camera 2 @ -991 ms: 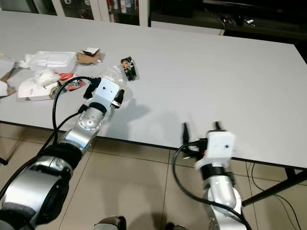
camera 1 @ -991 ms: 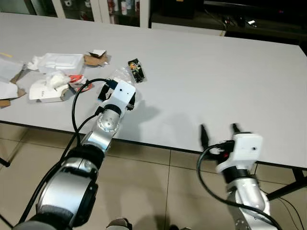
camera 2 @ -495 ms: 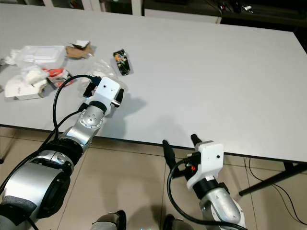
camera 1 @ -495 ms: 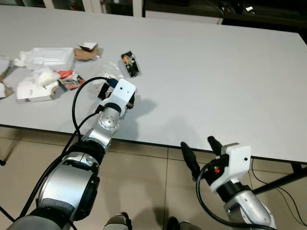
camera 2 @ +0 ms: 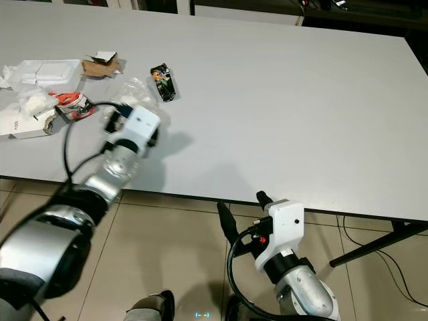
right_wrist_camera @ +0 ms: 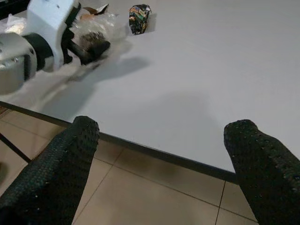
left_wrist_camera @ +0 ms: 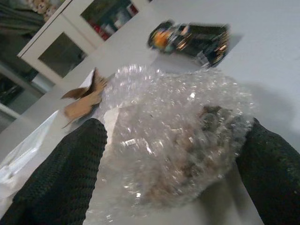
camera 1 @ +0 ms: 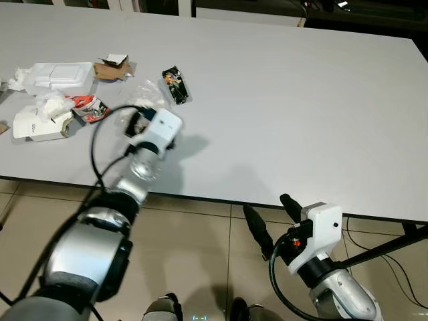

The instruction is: Picking trash to rubbish bin

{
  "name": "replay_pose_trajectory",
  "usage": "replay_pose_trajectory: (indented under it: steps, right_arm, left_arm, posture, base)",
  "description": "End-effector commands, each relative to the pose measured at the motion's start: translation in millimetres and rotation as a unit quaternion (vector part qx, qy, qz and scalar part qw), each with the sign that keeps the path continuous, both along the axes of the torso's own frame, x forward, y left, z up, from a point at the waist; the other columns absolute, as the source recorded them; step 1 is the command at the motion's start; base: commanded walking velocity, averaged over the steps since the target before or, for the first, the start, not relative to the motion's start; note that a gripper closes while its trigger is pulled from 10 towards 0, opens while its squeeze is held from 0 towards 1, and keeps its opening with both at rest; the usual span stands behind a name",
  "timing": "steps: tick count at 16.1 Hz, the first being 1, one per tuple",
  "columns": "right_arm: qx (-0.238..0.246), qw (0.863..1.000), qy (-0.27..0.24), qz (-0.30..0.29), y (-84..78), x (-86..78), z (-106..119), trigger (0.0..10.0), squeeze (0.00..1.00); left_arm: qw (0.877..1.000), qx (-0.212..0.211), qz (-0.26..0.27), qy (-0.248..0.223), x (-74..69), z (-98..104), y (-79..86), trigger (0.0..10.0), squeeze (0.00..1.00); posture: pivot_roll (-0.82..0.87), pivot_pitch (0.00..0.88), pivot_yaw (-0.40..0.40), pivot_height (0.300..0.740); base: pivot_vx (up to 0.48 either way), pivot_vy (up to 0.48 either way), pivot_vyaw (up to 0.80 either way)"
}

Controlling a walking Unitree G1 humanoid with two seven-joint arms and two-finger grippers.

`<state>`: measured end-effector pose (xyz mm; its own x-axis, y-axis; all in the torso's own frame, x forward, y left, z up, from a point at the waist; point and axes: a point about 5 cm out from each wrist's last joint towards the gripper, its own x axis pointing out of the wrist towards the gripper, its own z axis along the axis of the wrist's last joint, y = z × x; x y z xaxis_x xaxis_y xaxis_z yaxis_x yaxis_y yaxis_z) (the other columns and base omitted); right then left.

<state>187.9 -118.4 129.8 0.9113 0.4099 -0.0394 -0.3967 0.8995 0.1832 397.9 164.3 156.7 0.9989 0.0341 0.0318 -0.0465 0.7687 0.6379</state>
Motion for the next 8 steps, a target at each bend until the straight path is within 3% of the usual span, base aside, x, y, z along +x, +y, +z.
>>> replay_pose_trajectory:
  steps: [1, 3, 4, 5, 6, 8]
  right_arm:
    - [0.003, 1.0, 0.005, 0.007, 0.7, -3.0, 1.0, 10.0, 0.09]
    - [-0.001, 1.0, 0.006, 0.011, 2.0, -3.8, 0.2, 10.0, 0.09]
    - [-0.002, 1.0, 0.007, 0.013, 3.0, -4.4, 0.0, 10.0, 0.09]
    - [-0.002, 1.0, 0.007, 0.013, 3.2, -4.2, 0.0, 10.0, 0.09]
    - [-0.002, 1.0, 0.007, 0.015, 3.9, -4.4, 0.2, 10.0, 0.09]
    - [-0.002, 1.0, 0.007, 0.016, 4.6, -4.7, 0.1, 10.0, 0.09]
  left_arm:
    - [1.0, 0.011, 0.009, 0.009, 0.8, -0.7, 2.3, 10.0, 0.0]
    - [0.999, 0.023, 0.011, 0.044, -0.2, -7.3, 7.1, 10.0, 0.0]
    - [0.996, 0.026, 0.007, 0.08, -2.8, -16.8, 9.9, 5.8, 0.0]
    - [0.996, 0.025, 0.006, 0.087, -3.4, -18.8, 10.4, 5.8, 0.0]
    - [0.994, 0.024, 0.003, 0.108, -6.0, -25.7, 11.4, 0.0, 0.0]
    - [0.991, 0.023, -0.001, 0.128, -9.2, -33.7, 12.4, 0.0, 0.0]
  posture:
    - [0.06, 0.204, -0.028, 0.74]
    - [0.05, 0.202, -0.026, 0.74]
    - [0.05, 0.2, -0.025, 0.74]
    - [0.05, 0.199, -0.024, 0.74]
    - [0.05, 0.199, -0.024, 0.74]
    - [0.05, 0.202, -0.023, 0.74]
  base:
    - [0.0, 0.0, 0.0]
    - [0.0, 0.0, 0.0]
    - [0.0, 0.0, 0.0]
    - [0.0, 0.0, 0.0]
    - [0.0, 0.0, 0.0]
    - [0.0, 0.0, 0.0]
